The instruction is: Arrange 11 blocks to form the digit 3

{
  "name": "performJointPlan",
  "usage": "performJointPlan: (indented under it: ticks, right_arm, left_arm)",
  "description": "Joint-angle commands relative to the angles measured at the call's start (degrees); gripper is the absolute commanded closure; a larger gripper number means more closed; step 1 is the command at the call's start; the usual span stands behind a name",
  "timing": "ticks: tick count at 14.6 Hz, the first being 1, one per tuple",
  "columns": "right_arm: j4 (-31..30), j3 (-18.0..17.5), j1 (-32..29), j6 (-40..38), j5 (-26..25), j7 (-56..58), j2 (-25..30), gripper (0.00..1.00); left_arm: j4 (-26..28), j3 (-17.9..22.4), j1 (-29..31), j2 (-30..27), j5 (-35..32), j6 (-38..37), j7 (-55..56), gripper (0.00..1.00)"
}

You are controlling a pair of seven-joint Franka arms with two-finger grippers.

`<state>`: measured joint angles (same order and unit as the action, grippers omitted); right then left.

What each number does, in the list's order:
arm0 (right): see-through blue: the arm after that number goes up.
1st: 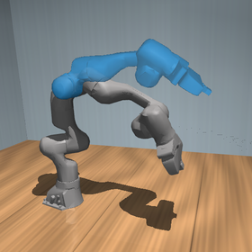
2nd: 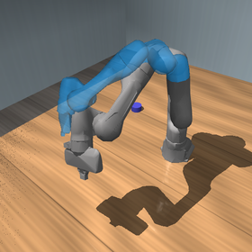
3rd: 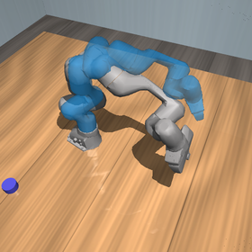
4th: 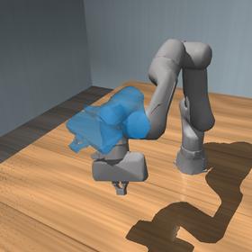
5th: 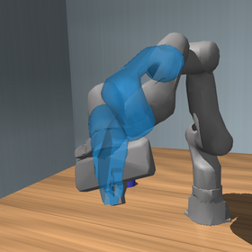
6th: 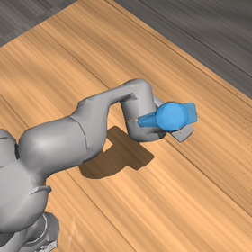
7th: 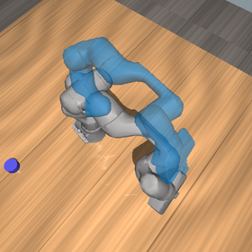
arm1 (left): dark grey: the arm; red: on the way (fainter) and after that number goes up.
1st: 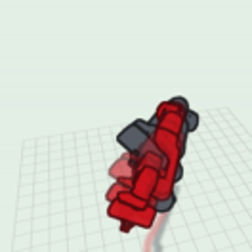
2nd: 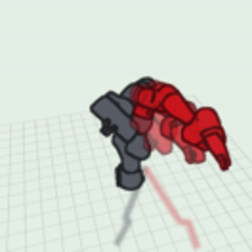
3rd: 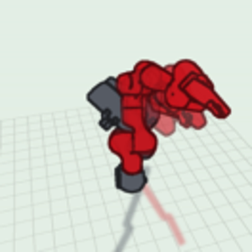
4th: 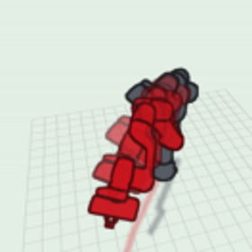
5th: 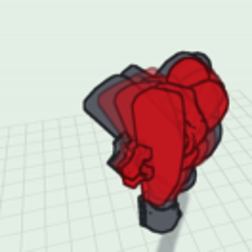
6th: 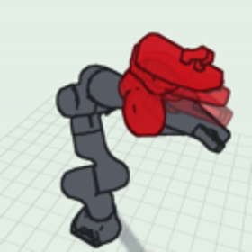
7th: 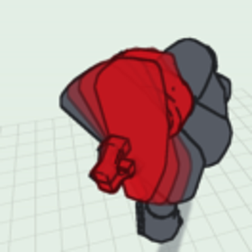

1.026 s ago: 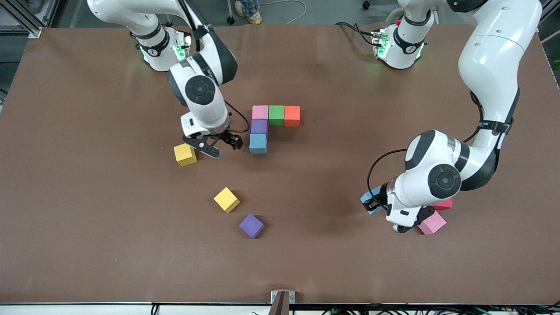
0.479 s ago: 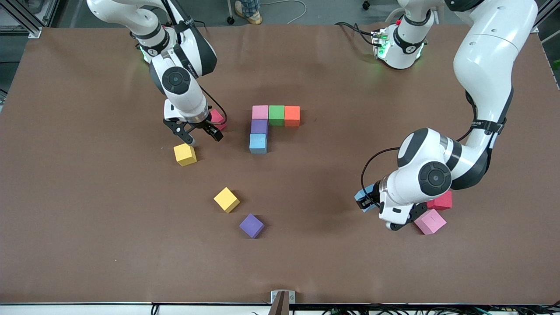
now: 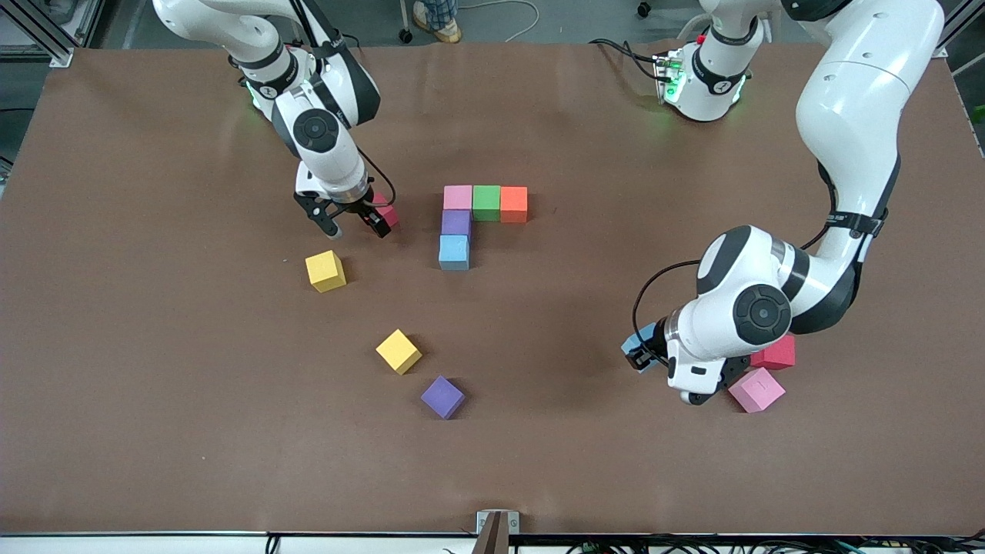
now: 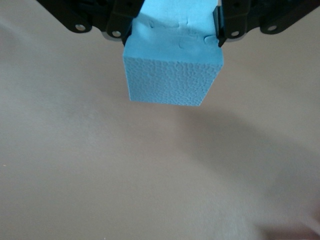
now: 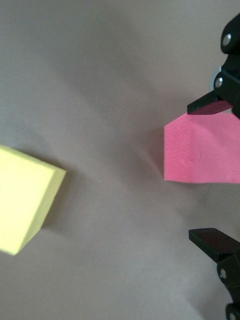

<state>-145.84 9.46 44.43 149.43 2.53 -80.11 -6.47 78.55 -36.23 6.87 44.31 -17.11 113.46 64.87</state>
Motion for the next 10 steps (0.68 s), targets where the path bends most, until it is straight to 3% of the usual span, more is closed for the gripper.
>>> performJointPlan:
  ticks: [1, 5, 10]
  right_arm:
    - [-3.7, -0.1, 1.6, 1.8, 0.8, -2.5, 2.5, 0.0]
    - [-4.2, -0.1, 3.3, 1.8, 0.8, -4.3, 2.5, 0.02]
    - [-4.5, -0.1, 3.3, 1.7, 0.8, -4.3, 2.3, 0.24]
  left_arm:
    - [0.3, -2.4, 0.2, -1.3, 0.8, -0.5, 6.7, 0.9]
    - [0.3, -6.3, 0.0, -1.5, 0.1, -0.7, 20.8, 0.9]
    - [0.6, -8.2, -2.9, -2.2, 0.0, -0.7, 39.7, 0.9]
